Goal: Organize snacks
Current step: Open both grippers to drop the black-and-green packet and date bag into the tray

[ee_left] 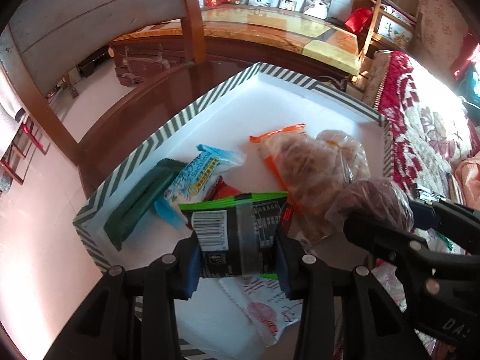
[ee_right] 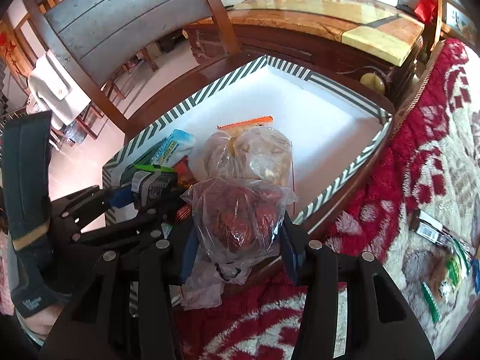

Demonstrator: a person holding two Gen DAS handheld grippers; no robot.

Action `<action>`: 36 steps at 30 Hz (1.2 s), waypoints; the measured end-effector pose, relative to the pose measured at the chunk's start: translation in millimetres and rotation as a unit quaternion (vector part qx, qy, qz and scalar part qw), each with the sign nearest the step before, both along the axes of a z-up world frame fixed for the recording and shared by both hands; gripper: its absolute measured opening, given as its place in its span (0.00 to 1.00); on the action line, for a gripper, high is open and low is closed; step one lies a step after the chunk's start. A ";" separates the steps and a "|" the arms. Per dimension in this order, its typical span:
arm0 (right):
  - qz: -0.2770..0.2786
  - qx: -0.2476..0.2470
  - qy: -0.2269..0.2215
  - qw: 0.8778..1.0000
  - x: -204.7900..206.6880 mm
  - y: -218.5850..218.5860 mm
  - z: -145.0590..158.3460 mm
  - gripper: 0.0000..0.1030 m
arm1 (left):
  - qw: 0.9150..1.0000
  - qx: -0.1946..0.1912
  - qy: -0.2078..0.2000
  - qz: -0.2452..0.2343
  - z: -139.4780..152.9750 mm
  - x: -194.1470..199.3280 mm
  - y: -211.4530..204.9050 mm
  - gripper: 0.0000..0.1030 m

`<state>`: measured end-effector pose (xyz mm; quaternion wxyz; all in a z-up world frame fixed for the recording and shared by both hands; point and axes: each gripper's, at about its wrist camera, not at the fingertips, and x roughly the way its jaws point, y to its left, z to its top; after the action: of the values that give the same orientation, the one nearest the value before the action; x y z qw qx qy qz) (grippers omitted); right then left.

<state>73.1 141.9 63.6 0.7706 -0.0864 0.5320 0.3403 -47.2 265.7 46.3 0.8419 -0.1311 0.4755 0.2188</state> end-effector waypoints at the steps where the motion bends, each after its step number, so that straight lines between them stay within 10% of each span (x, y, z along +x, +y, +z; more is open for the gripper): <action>1: 0.001 -0.001 0.000 1.000 1.9 2.2 -1.6 0.45 | 1.000 -0.002 0.001 0.005 -0.6 -1.5 2.9 0.43; 8: 0.018 -0.018 0.001 1.000 9.8 20.3 -14.8 0.45 | 1.000 -0.005 0.018 0.021 -7.2 -0.6 10.5 0.43; 16: 0.009 -0.025 0.005 1.000 10.6 16.0 -13.0 0.49 | 0.999 -0.014 0.006 0.047 -4.1 -5.5 17.7 0.76; 36: -0.037 0.024 -0.023 0.999 -17.8 -31.4 26.7 0.58 | 0.998 0.046 -0.041 0.013 30.5 -15.4 -16.9 0.89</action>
<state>55.3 110.5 90.3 0.7965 -0.0559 0.5089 0.3216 -62.6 248.9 76.8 0.8628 -0.1073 0.4287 0.2456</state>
